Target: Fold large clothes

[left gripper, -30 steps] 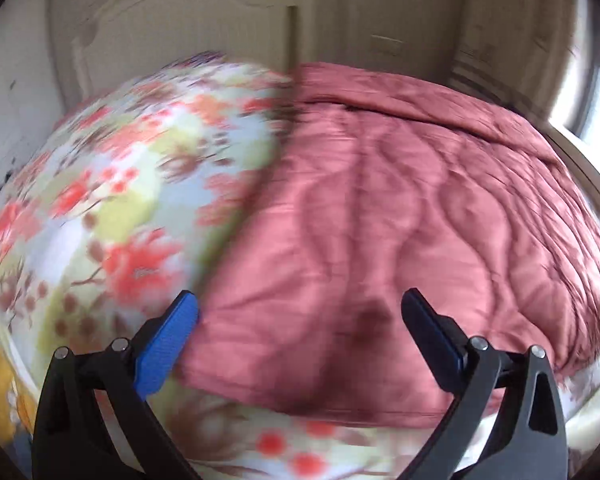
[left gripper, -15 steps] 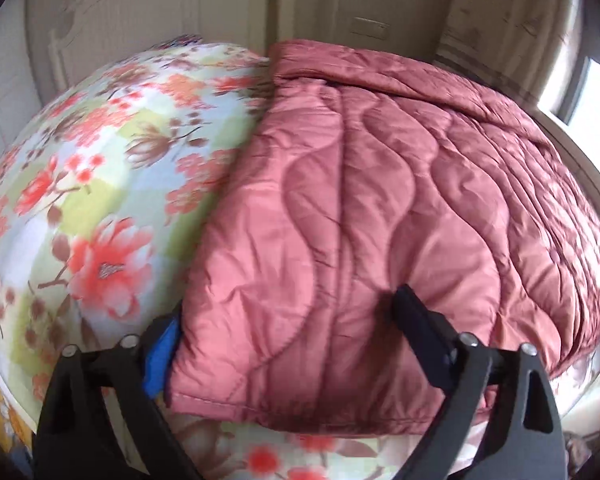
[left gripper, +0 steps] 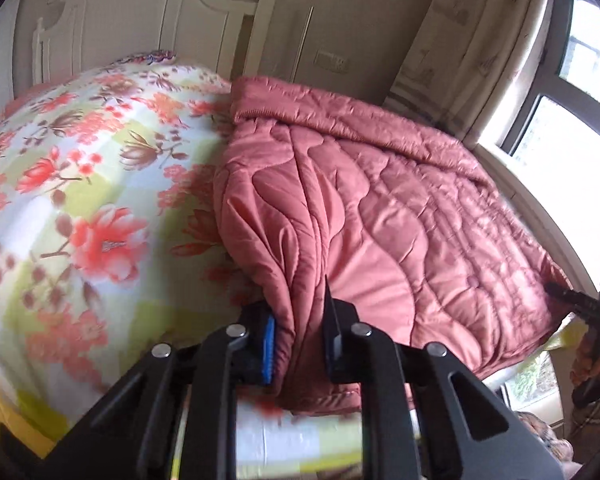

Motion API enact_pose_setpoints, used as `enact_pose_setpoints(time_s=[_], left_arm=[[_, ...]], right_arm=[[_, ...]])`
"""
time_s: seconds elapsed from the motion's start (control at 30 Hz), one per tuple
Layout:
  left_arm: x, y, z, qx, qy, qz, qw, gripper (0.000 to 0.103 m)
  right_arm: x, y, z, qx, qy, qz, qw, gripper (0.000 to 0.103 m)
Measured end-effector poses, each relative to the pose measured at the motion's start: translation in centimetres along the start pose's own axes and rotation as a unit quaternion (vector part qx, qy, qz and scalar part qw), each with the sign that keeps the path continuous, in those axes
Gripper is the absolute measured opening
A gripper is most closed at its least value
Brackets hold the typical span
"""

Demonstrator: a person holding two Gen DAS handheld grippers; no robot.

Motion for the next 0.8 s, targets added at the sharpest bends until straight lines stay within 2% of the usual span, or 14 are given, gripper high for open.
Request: enact_pose_setpoints(time_s=[0.1, 0.23, 0.33, 0.47, 0.57, 0.63, 0.7, 0.8], left_arm=[[-0.7, 0.1, -4.6, -0.032, 0.026, -0.016, 0.9990, 0.016], [-1.7, 1.1, -11.4, -0.060, 0.070, -0.006, 0.9957, 0.016], [-1.4, 2.0, -16.0, -0.081, 0.113, 0.001, 0.9903, 0.016], [2.2, 2.2, -20.0, -0.122, 0.177, -0.014, 0.9766, 0.017], [6.3, 0.8, -19.6, -0.140, 0.194, -0.045, 0.9699, 0.017], [9.3, -0.2, -17.9, -0.134, 0.192, -0.058, 0.9704, 0.017], [13.4, -1.9, -14.3, -0.121, 0.176, -0.082, 0.9734, 0.017], [17.7, -4.5, -8.3, -0.087, 0.138, -0.120, 0.9793, 0.021]], right_arm=[[-1.3, -1.0, -3.2, 0.057, -0.006, -0.006, 0.998, 0.019], [-4.5, -3.1, -9.6, 0.124, -0.001, -0.029, 0.992, 0.019], [-5.2, -4.5, -14.4, 0.151, 0.031, -0.045, 0.987, 0.018], [-3.1, -7.4, -19.8, 0.179, 0.091, -0.063, 0.978, 0.018], [0.1, -10.2, -21.6, 0.186, 0.127, -0.075, 0.971, 0.018], [3.5, -11.9, -21.1, 0.173, 0.141, -0.079, 0.972, 0.018], [7.2, -13.0, -19.4, 0.158, 0.144, -0.071, 0.974, 0.018], [13.7, -13.4, -14.2, 0.115, 0.136, -0.040, 0.983, 0.018]])
Point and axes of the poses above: each gripper's, at about its wrist camera, not at the fingertips, and z roughly the way its jaws point, y to its right, x to its top, the point moved 9 cm from there along z, roughly the way its jaws point, and after that the axes turned 10 degrees about z, right-handed, at the moved point
